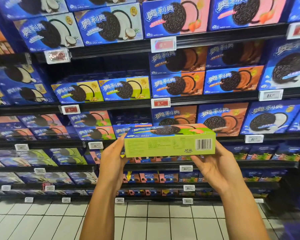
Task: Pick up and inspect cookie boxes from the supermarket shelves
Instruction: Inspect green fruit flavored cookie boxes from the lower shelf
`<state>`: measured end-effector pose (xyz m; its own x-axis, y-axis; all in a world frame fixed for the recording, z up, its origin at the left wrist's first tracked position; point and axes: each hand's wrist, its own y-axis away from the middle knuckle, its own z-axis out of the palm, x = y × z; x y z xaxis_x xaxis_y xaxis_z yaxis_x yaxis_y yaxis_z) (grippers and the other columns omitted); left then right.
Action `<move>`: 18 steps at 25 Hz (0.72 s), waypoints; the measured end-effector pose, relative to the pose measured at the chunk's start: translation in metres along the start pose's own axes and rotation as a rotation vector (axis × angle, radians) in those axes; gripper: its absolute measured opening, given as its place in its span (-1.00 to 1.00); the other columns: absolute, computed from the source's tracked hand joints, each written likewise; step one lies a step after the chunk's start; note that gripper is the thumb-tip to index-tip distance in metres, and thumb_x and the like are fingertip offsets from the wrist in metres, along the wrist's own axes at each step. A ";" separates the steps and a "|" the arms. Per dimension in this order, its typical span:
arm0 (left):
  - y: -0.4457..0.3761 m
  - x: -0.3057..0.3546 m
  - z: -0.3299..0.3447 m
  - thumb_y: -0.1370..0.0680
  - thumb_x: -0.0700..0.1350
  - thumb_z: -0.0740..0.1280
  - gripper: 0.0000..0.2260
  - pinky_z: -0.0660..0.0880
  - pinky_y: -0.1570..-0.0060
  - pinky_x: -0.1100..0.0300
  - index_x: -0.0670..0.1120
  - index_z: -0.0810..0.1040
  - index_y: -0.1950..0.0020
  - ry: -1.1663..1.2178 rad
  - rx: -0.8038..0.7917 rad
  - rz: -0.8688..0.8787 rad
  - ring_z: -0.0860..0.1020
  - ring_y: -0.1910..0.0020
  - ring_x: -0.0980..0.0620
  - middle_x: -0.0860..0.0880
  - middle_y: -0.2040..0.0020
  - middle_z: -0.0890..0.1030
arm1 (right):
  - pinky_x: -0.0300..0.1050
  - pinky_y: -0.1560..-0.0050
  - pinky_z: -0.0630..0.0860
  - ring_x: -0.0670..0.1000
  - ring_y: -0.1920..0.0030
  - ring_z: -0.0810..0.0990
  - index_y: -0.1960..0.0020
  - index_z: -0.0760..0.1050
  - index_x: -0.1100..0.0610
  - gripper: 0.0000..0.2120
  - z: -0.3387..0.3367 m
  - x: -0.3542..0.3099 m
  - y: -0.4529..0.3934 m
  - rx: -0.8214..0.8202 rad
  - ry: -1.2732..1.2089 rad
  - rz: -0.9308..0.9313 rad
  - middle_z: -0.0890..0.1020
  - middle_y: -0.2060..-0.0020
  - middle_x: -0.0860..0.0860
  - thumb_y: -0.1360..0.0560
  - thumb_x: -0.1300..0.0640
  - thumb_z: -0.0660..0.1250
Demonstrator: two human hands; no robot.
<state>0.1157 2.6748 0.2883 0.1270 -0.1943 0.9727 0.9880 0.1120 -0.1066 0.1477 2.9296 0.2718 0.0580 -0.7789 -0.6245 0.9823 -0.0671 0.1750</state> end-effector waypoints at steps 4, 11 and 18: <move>0.000 0.001 0.000 -0.56 0.05 0.26 -0.73 0.58 0.14 0.21 -0.02 0.72 -0.03 0.180 -0.024 0.028 0.65 -0.03 0.04 -0.07 -0.04 0.71 | 0.06 0.16 0.69 0.20 -0.09 0.71 -0.24 0.64 0.09 -0.68 -0.001 0.002 0.000 -0.040 -0.044 -0.044 0.69 -0.16 0.17 -0.59 0.04 0.23; 0.001 -0.005 0.001 -0.47 -0.12 0.35 -0.56 0.58 0.03 0.21 -0.19 0.53 -0.34 0.230 -0.101 0.047 0.62 -0.15 0.03 -0.08 -0.26 0.62 | 0.26 -0.16 0.59 0.25 -0.22 0.62 -0.23 0.65 0.12 -0.64 -0.004 0.008 0.002 -0.150 -0.206 -0.034 0.60 -0.30 0.21 -0.65 0.00 0.17; 0.001 -0.009 0.000 -0.49 -0.23 0.31 -0.56 0.58 -0.02 0.16 -0.18 0.48 -0.38 0.187 -0.097 0.028 0.62 -0.14 0.01 -0.09 -0.24 0.63 | 0.26 -0.34 0.43 0.23 -0.30 0.57 -0.31 0.60 0.12 -0.50 -0.008 0.012 0.004 -0.245 -0.235 -0.033 0.56 -0.35 0.18 -0.40 0.01 0.49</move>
<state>0.1156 2.6767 0.2796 0.1593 -0.3714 0.9147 0.9866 0.0269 -0.1609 0.1540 2.9247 0.2592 0.0107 -0.9030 -0.4296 0.9982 0.0350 -0.0486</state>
